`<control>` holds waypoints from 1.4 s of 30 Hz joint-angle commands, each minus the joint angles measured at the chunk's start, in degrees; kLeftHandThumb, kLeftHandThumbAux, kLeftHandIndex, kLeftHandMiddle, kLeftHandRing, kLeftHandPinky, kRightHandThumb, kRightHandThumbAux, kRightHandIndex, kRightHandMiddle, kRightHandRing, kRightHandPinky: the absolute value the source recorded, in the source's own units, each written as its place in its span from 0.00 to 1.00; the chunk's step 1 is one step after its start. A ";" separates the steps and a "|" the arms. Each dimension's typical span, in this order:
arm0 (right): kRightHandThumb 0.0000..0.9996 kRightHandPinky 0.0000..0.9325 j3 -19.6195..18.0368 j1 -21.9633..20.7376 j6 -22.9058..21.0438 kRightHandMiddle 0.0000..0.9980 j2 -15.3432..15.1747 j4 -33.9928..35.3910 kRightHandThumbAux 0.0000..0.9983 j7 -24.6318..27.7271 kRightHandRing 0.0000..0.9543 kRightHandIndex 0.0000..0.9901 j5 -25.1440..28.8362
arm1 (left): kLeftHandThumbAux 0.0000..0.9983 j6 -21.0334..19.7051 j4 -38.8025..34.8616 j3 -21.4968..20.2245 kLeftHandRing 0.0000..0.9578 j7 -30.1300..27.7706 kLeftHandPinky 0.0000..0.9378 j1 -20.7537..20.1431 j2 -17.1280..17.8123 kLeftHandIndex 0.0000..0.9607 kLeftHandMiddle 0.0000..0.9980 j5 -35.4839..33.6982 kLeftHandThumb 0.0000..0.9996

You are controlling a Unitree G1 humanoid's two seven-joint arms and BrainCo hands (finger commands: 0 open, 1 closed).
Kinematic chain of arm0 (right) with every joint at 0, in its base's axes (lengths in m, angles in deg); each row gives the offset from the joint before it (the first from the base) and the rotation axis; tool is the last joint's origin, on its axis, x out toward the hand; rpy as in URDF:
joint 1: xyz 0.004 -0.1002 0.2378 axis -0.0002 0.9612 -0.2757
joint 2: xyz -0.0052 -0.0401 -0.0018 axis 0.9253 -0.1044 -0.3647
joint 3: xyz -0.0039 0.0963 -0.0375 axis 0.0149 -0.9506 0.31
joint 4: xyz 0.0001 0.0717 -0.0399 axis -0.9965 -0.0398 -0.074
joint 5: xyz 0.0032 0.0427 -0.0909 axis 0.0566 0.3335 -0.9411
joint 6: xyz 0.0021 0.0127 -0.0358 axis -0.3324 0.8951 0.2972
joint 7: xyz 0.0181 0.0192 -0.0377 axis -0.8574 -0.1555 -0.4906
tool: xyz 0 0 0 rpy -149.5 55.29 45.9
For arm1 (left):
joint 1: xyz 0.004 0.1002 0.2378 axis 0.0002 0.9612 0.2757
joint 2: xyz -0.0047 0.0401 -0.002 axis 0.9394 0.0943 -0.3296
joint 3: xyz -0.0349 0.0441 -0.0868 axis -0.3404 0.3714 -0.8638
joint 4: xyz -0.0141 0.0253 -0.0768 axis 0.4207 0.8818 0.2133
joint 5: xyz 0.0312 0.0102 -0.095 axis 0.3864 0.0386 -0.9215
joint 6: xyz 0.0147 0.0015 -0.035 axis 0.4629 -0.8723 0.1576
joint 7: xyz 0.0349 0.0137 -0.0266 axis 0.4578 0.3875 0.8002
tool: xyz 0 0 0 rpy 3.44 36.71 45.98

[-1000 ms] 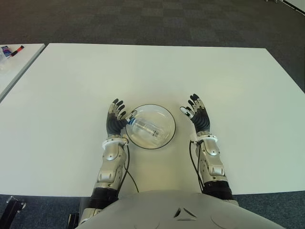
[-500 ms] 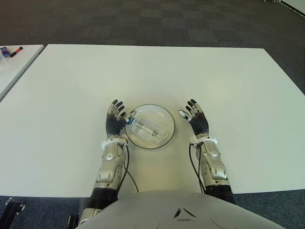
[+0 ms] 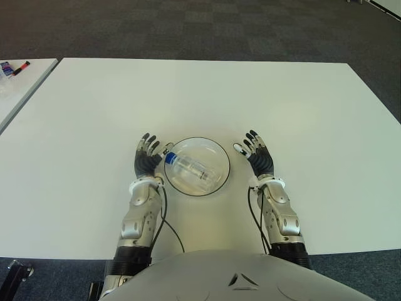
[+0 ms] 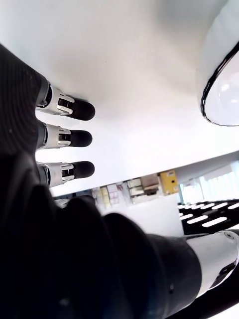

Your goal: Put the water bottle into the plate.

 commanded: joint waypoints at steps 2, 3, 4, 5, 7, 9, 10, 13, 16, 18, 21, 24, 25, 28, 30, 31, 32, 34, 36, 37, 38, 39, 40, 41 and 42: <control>0.00 0.05 0.67 0.94 -4.85 0.01 1.51 0.37 0.81 -0.66 0.00 0.00 0.11 | 0.95 -4.72 -1.49 -0.33 0.15 2.62 0.20 -0.26 -6.45 0.12 0.15 -1.48 0.00; 0.00 0.05 0.72 0.91 -5.20 0.01 1.46 0.52 0.81 -0.70 0.00 0.00 0.03 | 0.95 -5.18 -1.79 -0.33 0.15 2.85 0.20 -0.25 -6.49 0.11 0.14 -1.57 0.00; 0.00 0.05 0.86 0.85 -5.63 0.01 1.30 0.69 0.81 -0.72 0.00 0.00 -0.16 | 0.95 -5.68 -2.09 -0.33 0.15 3.13 0.20 -0.25 -6.54 0.11 0.14 -1.69 0.00; 0.00 0.05 0.97 0.80 -5.96 0.01 1.19 0.83 0.80 -0.75 0.00 0.00 -0.29 | 0.95 -6.07 -2.32 -0.34 0.15 3.34 0.20 -0.25 -6.57 0.11 0.14 -1.78 0.00; 0.00 0.05 1.21 0.66 -6.65 0.00 0.88 1.03 0.79 -0.70 0.00 0.00 -0.60 | 0.94 -6.88 -2.68 -0.42 0.15 3.76 0.20 -0.34 -6.70 0.11 0.14 -2.06 0.00; 0.00 0.05 1.30 0.56 -7.10 0.00 0.76 1.18 0.78 -0.67 0.00 0.00 -0.76 | 0.94 -7.48 -2.99 -0.46 0.15 4.04 0.20 -0.42 -6.76 0.11 0.14 -2.31 0.00; 0.00 0.05 1.38 0.52 -7.28 0.00 0.68 1.25 0.78 -0.64 0.00 0.00 -0.88 | 0.94 -7.83 -3.20 -0.49 0.15 4.18 0.20 -0.46 -6.80 0.11 0.14 -2.45 0.00; 0.00 0.05 1.58 0.45 -7.56 0.00 0.50 1.35 0.78 -0.44 0.00 0.00 -1.21 | 0.93 -8.64 -3.65 -0.55 0.15 4.44 0.19 -0.56 -6.89 0.11 0.14 -2.72 0.00; 0.00 0.04 2.02 0.36 -7.11 0.00 0.07 1.09 0.77 0.16 0.00 0.00 -1.72 | 0.93 -9.29 -3.86 -0.51 0.14 4.58 0.18 -0.77 -6.77 0.10 0.13 -2.86 0.00; 0.00 0.04 2.48 0.22 -6.51 0.00 -0.37 0.66 0.77 0.85 0.00 0.00 -2.14 | 0.93 -9.54 -3.48 -0.67 0.14 4.40 0.18 -1.06 -6.61 0.10 0.13 -2.94 0.00; 0.00 0.03 3.06 -0.12 -5.30 0.00 -0.83 -0.48 0.76 1.79 0.00 0.00 -2.78 | 0.92 -9.68 -3.02 -0.84 0.13 4.07 0.17 -1.28 -6.44 0.10 0.12 -3.09 0.00; 0.00 0.02 3.89 -0.65 -2.05 0.00 -1.51 -3.45 0.76 3.24 0.00 0.00 -3.94 | 0.91 -9.74 -2.73 -0.82 0.12 3.53 0.16 -1.30 -6.16 0.09 0.11 -3.26 0.00; 0.00 0.02 3.94 -0.67 -1.56 0.00 -1.57 -3.82 0.76 3.44 0.00 0.00 -4.08 | 0.91 -9.75 -2.75 -0.79 0.12 3.49 0.16 -1.26 -6.14 0.09 0.11 -3.27 0.00; 0.00 0.01 4.46 -1.76 6.07 0.00 -2.29 -11.19 0.75 5.82 0.00 0.00 -5.48 | 0.91 -9.05 -1.60 -0.52 0.11 2.01 0.16 -1.30 -5.40 0.08 0.10 -3.08 0.00; 0.00 0.00 4.51 -2.18 9.06 0.00 -2.49 -13.72 0.74 6.79 0.00 0.00 -5.92 | 0.91 -8.67 -1.14 -0.31 0.10 1.38 0.15 -1.30 -5.06 0.07 0.09 -2.88 0.00; 0.00 0.00 4.56 -2.31 10.38 0.00 -2.68 -14.53 0.74 7.40 0.00 0.00 -6.01 | 0.91 -8.19 -0.67 -0.04 0.10 0.81 0.15 -1.27 -4.80 0.07 0.09 -2.55 0.00; 0.00 0.00 4.56 -2.42 11.38 0.00 -2.79 -15.14 0.74 7.79 0.00 0.00 -6.05 | 0.91 -7.85 -0.34 0.12 0.10 0.43 0.15 -1.25 -4.67 0.07 0.09 -2.31 0.00; 0.00 0.00 4.65 -2.48 13.78 0.00 -3.13 -16.48 0.75 8.96 0.00 0.00 -6.12 | 0.92 -6.87 0.15 0.82 0.09 -0.71 0.15 -0.80 -4.24 0.06 0.08 -1.53 0.00; 0.00 0.00 4.59 -2.60 15.13 0.00 -3.18 -17.41 0.75 9.46 0.00 0.00 -6.19 | 0.92 -6.40 0.37 0.99 0.09 -1.20 0.14 -0.62 -4.18 0.05 0.08 -1.19 0.00; 0.00 0.00 4.54 -2.67 15.54 0.00 -3.16 -17.74 0.75 9.54 0.00 0.00 -6.20 | 0.92 -6.28 0.46 0.95 0.09 -1.32 0.14 -0.62 -4.23 0.05 0.08 -1.10 0.00; 0.00 0.00 4.51 -2.89 16.44 0.00 -3.38 -18.53 0.75 10.06 0.00 0.00 -6.20 | 0.92 -5.68 0.84 1.12 0.08 -1.72 0.14 -0.43 -4.14 0.05 0.08 -0.72 0.00; 0.00 0.00 4.50 -2.90 17.12 0.00 -3.58 -18.92 0.75 10.50 0.00 0.00 -6.17 | 0.92 -5.25 0.92 1.34 0.08 -1.98 0.14 -0.12 -4.12 0.05 0.08 -0.39 0.00; 0.00 0.00 4.48 -2.92 17.64 0.00 -3.71 -19.23 0.75 10.81 0.00 0.00 -6.16 | 0.92 -4.94 0.97 1.50 0.08 -2.17 0.14 0.10 -4.11 0.04 0.07 -0.15 0.00; 0.00 0.00 4.43 -3.03 18.29 0.00 -3.90 -19.79 0.76 11.19 0.00 0.00 -6.17 | 0.92 -4.27 1.30 1.72 0.08 -2.58 0.13 0.46 -3.90 0.04 0.07 0.26 0.00; 0.00 0.00 4.38 -3.11 18.71 0.00 -3.99 -20.15 0.76 11.42 0.00 0.00 -6.17 | 0.92 -3.85 1.50 1.83 0.08 -2.83 0.13 0.68 -3.79 0.04 0.07 0.53 0.00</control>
